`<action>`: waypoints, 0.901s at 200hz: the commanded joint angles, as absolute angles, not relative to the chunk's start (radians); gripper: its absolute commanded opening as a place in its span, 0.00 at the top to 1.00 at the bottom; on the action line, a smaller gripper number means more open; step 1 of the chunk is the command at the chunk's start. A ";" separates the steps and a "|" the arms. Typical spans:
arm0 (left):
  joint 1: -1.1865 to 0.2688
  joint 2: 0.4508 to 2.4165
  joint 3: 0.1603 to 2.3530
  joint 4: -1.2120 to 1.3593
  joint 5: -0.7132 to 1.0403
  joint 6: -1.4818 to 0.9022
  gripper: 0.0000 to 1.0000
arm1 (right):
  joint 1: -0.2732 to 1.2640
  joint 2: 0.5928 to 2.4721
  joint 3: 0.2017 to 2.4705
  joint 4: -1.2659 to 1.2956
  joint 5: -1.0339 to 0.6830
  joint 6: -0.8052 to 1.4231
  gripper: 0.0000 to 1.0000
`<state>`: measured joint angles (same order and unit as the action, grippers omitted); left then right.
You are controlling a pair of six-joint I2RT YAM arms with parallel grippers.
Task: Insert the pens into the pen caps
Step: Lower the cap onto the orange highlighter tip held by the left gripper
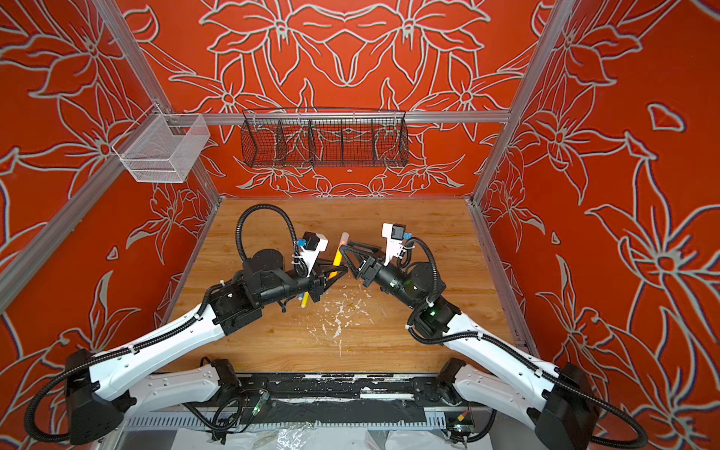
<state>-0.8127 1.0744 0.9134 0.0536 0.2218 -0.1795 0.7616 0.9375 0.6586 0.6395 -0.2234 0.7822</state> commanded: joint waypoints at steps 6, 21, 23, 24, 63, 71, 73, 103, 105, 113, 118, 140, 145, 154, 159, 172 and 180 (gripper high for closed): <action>-0.818 1.077 0.934 0.075 0.220 -0.155 1.00 | 0.766 0.854 0.649 0.645 -0.193 0.740 0.39; -0.818 1.082 0.936 0.074 0.218 -0.143 1.00 | 0.766 0.824 0.659 0.618 -0.185 0.720 0.36; -0.818 1.084 0.936 0.073 0.220 -0.142 1.00 | 0.766 0.821 0.662 0.613 -0.183 0.719 0.36; -0.818 1.085 0.936 0.073 0.222 -0.141 1.00 | 0.766 0.820 0.663 0.611 -0.183 0.717 0.36; -0.818 1.107 0.962 0.040 0.287 -0.092 1.00 | 0.766 0.834 0.744 0.457 -0.104 0.707 0.40; -0.818 1.108 0.961 0.040 0.294 -0.084 1.00 | 0.765 0.853 0.765 0.435 -0.099 0.711 0.43; -0.818 1.108 0.960 0.040 0.294 -0.082 1.00 | 0.765 0.860 0.770 0.431 -0.098 0.712 0.43; -0.818 1.108 0.960 0.034 0.303 -0.063 1.00 | 0.764 0.943 0.839 0.399 -0.134 0.718 0.51; -0.818 1.108 0.960 0.034 0.305 -0.063 1.00 | 0.764 0.946 0.842 0.398 -0.137 0.718 0.52; -0.818 1.109 0.962 0.031 0.307 -0.059 1.00 | 0.765 0.960 0.853 0.403 -0.148 0.720 0.54; -0.818 1.110 0.962 0.029 0.307 -0.057 1.00 | 0.765 0.967 0.859 0.405 -0.156 0.721 0.56; -0.818 1.111 0.962 0.025 0.300 -0.051 1.00 | 0.766 0.983 0.873 0.420 -0.185 0.722 0.63; -0.818 1.111 0.963 0.025 0.297 -0.049 1.00 | 0.765 0.985 0.874 0.421 -0.189 0.723 0.65; -0.818 1.110 0.962 0.024 0.294 -0.049 1.00 | 0.765 0.987 0.872 0.422 -0.193 0.726 0.70; -0.818 1.108 0.962 0.025 0.292 -0.049 1.00 | 0.766 0.988 0.872 0.422 -0.195 0.726 0.74; -0.818 1.107 0.960 0.025 0.287 -0.050 1.00 | 0.766 0.991 0.866 0.421 -0.202 0.728 0.85; -0.818 1.105 0.960 0.028 0.283 -0.052 1.00 | 0.766 0.993 0.862 0.424 -0.209 0.727 0.91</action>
